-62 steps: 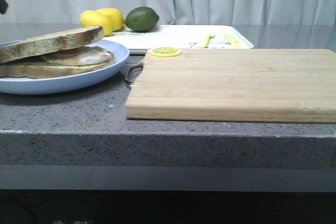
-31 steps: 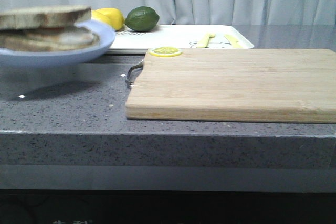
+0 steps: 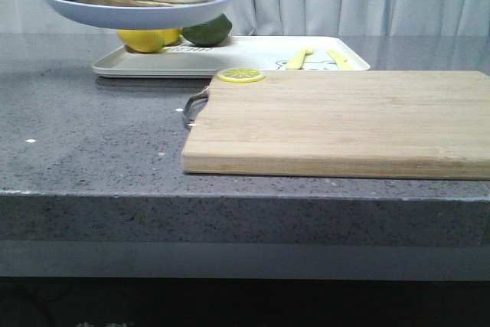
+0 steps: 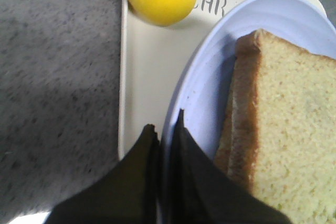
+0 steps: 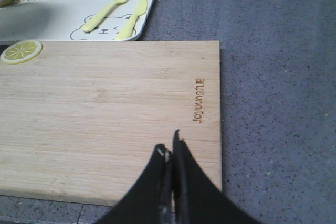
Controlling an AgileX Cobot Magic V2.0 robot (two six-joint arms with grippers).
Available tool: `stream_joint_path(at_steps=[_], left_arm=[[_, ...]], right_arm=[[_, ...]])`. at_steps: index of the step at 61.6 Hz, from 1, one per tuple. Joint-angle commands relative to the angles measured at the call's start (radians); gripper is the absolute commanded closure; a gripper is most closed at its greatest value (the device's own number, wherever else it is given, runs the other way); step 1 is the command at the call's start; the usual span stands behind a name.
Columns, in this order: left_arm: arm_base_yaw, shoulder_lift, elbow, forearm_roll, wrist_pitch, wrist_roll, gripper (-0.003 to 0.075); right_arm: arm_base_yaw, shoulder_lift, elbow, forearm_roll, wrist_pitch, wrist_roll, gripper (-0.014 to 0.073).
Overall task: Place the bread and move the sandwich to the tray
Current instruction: 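Lift the blue plate with the left gripper and carry it onto the white tray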
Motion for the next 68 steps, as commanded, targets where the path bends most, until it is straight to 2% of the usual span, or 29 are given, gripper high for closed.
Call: stream_joint_path(at_steps=[1,14,24,30,53,60,68], left_arm=[[-0.039,0.035,-0.192,-0.057,0.034,-0.082,0.0741],[-0.105,0.281,-0.567,-0.025,0.124,-0.198,0.0741],[-0.112,0.399,-0.749,-0.023,0.135,-0.254,0.0741],[-0.112,0.442,-0.801,-0.023,0.129,-0.263,0.0741],[-0.114,0.495,-0.802,-0.063,0.067,-0.249,0.0735],[-0.115,0.495,-0.802,-0.089,0.063,-0.224,0.0666],[-0.115,0.495,-0.802,-0.089,0.070,-0.224,0.0510]], right_arm=[[0.004,0.003,-0.024,0.006,-0.082,-0.004,0.0655],[0.004,0.003,-0.024,0.006,-0.080,-0.004,0.0655],[0.004,0.003,-0.024,0.006,-0.080,-0.004,0.0655],[0.004,0.003,-0.024,0.006,-0.080,-0.004,0.0655],[0.004,0.003,-0.024,0.006,-0.077,-0.004,0.0655],[0.004,0.003,-0.024,0.006,-0.077,-0.004,0.0655],[0.004,0.003,-0.024,0.006,-0.077,-0.004,0.0655]])
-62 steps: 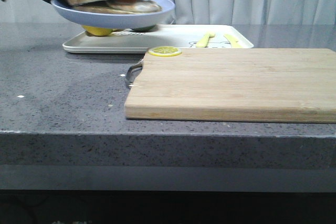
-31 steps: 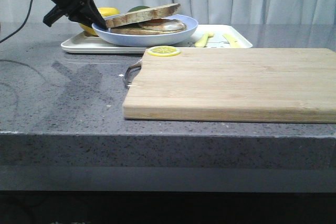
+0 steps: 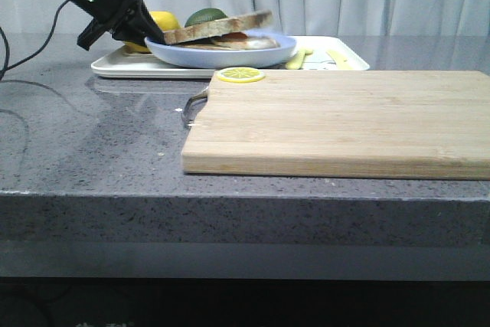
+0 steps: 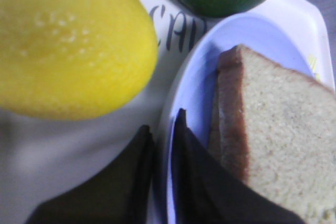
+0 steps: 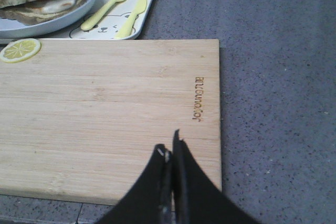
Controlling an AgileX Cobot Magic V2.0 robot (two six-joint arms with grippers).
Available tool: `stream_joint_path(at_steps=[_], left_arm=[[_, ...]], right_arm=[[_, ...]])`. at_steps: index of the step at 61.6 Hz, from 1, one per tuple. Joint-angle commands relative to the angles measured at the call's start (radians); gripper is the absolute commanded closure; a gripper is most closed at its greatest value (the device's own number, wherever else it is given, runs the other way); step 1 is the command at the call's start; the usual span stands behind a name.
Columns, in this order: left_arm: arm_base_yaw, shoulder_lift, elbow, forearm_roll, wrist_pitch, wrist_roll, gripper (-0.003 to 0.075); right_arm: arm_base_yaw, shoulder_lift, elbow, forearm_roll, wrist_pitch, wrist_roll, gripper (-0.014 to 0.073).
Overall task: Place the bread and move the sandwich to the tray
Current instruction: 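Lift the blue plate with the left gripper and carry it onto the white tray, then lower the plate onto the tray and open the left gripper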
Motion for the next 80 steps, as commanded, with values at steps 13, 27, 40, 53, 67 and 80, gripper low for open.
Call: stream_joint_path(at_steps=[13,27,40,53,67,80], left_arm=[[0.006,-0.077,-0.045,-0.063,-0.025,0.003,0.0407],[0.019,-0.077,-0.139,-0.058,0.055,0.003,0.0460],[0.029,-0.077,-0.223,-0.060,0.055,0.003,0.0738],[0.032,-0.104,-0.271,-0.087,0.055,0.003,0.0741],[0.025,-0.224,-0.271,0.053,0.055,0.003,0.0741],[-0.013,-0.381,-0.122,0.274,0.055,-0.001,0.0741]], right_arm=[[0.004,0.003,-0.026,0.006,-0.077,-0.006,0.0655],[0.004,0.003,-0.026,0.006,-0.078,-0.006,0.0655],[0.004,0.003,-0.026,0.006,-0.083,-0.006,0.0655],[0.004,0.003,-0.026,0.006,-0.083,-0.006,0.0655],[0.004,0.003,-0.026,0.006,-0.075,-0.006,0.0655],[0.004,0.003,-0.026,0.006,-0.075,-0.006,0.0655]])
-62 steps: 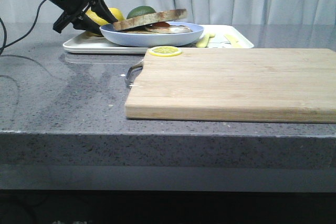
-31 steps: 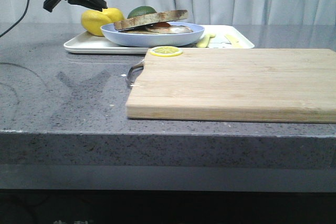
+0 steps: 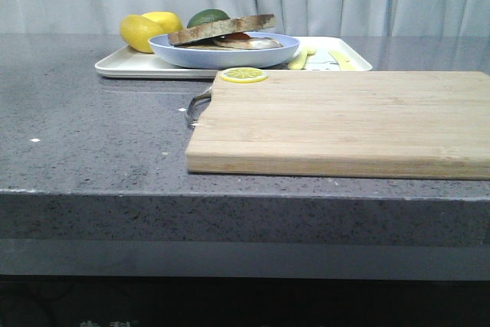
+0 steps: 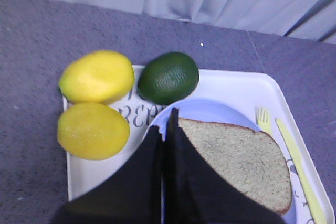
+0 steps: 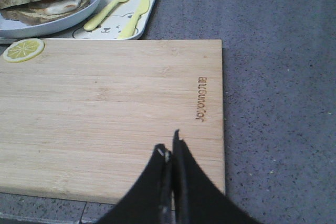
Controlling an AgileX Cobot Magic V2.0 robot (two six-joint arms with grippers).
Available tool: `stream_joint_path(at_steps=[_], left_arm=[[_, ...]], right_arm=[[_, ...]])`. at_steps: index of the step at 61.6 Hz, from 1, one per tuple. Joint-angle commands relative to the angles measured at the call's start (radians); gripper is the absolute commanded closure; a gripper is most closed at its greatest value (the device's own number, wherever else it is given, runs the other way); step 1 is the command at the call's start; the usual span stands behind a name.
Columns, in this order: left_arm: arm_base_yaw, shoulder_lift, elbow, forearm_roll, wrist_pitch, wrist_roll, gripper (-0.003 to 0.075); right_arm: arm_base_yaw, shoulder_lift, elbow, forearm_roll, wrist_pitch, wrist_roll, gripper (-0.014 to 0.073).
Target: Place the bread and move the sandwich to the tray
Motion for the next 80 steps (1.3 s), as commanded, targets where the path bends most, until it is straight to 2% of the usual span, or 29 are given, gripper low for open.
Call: stream_joint_path(at_steps=[1,18,30,53,69,80], left_arm=[[-0.033,-0.152,0.050,0.046,-0.011,-0.002,0.0741],[-0.121,-0.454,0.580,0.348,-0.025,0.034,0.0741],[-0.114,-0.677,0.902,0.434,-0.097,0.016,0.0741],[-0.040,-1.223,1.634,0.461,-0.452,-0.008,0.0741],[-0.038,-1.626,2.067,0.461,-0.768,-0.006,0.0741],[-0.036,-1.915,2.297,0.466,-0.886,-0.006,0.0741]], right_arm=[[0.004,0.003,-0.026,0.006,-0.075,-0.006,0.0655],[0.004,0.003,-0.026,0.006,-0.075,-0.006,0.0655],[0.004,0.003,-0.026,0.006,-0.075,-0.006,0.0655],[0.004,0.003,-0.026,0.006,-0.075,-0.006,0.0655],[0.004,0.003,-0.026,0.006,-0.075,-0.006,0.0655],[0.004,0.003,-0.026,0.006,-0.075,-0.006,0.0655]])
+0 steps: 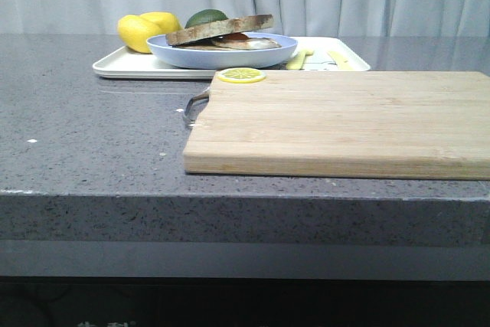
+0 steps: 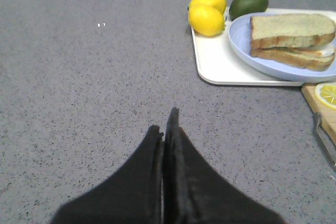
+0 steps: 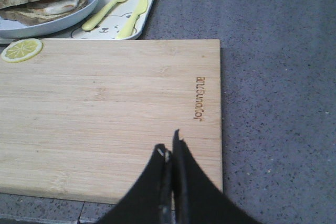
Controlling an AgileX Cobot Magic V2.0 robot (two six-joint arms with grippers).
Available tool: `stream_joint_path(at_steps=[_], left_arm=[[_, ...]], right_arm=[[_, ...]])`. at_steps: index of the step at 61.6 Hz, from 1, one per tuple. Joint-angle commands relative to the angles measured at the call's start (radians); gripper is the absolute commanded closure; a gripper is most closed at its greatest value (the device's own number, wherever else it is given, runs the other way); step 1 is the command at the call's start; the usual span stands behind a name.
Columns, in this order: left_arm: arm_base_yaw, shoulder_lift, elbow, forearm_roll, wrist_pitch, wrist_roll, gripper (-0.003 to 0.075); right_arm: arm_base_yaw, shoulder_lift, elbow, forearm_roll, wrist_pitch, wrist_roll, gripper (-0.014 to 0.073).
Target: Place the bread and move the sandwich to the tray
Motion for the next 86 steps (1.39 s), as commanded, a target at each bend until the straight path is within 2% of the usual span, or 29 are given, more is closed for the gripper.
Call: stream_joint_path(at_steps=[1,15,60,68,82,86], left_arm=[[0.003,-0.122,0.063,0.000,-0.131,-0.010,0.0741],[0.003,-0.271,0.179,0.000,-0.091,-0.010,0.0741],[0.003,-0.272,0.181,-0.002,-0.106,-0.010,0.0741],[0.020,-0.350,0.261,-0.023,-0.169,-0.010,0.0741],[0.068,-0.595,0.443,-0.045,-0.178,-0.010,0.0741],[0.068,-0.601,0.482,-0.051,-0.193,-0.010,0.0741]], right_arm=[[0.004,0.003,-0.026,0.006,-0.075,-0.006,0.0655],[0.004,0.003,-0.026,0.006,-0.075,-0.006,0.0655],[0.004,0.003,-0.026,0.006,-0.075,-0.006,0.0655],[0.004,0.003,-0.026,0.006,-0.075,-0.006,0.0655],[0.004,0.003,-0.026,0.006,-0.075,-0.006,0.0655],[0.004,0.004,-0.026,0.006,-0.075,-0.006,0.0655]])
